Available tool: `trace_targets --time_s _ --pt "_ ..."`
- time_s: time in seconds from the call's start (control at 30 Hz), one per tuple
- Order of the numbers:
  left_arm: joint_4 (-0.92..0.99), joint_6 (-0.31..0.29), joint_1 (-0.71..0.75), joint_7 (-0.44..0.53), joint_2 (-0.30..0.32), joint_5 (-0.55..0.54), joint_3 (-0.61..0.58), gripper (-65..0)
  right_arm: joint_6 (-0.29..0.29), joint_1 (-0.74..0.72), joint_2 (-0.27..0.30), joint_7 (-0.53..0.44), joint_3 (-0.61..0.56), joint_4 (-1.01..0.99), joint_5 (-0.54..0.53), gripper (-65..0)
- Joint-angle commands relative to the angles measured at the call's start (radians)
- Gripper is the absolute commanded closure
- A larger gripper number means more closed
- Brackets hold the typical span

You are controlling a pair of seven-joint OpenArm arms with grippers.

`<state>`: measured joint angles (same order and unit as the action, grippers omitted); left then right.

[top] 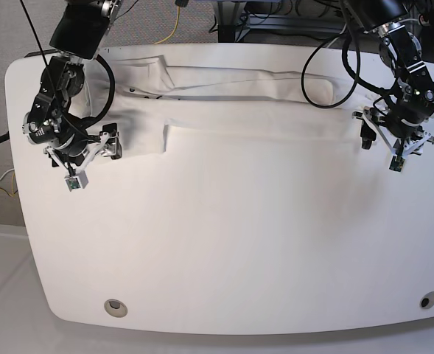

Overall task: Fold the T-shirt properly
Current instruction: 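Open both grippers and release the folded edge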

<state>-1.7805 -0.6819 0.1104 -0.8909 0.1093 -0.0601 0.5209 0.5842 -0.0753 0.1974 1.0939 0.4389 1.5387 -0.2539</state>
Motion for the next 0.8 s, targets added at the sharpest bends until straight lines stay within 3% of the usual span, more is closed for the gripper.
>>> trace_targets --time_s 0.0,0.4,0.67,0.77 --pt "-0.022 0.001 -0.013 0.016 0.011 -0.007 0.002 -39.3 0.020 -0.019 0.017 -0.039 0.002 -0.019 -0.002 -54.0" --pt "-0.022 0.006 -0.030 0.016 0.010 -0.005 0.002 -39.3 0.084 -0.016 0.080 -0.097 0.008 -0.122 -0.002 -54.0" --pt "-0.022 0.008 -0.033 0.016 0.007 -0.005 0.000 -39.3 0.084 -0.010 0.070 -0.094 0.004 -0.117 -0.008 -54.0" --pt "-0.022 0.008 -0.033 0.016 0.007 -0.005 0.000 -39.3 0.084 -0.007 0.041 -0.094 0.004 -0.117 -0.008 -54.0"
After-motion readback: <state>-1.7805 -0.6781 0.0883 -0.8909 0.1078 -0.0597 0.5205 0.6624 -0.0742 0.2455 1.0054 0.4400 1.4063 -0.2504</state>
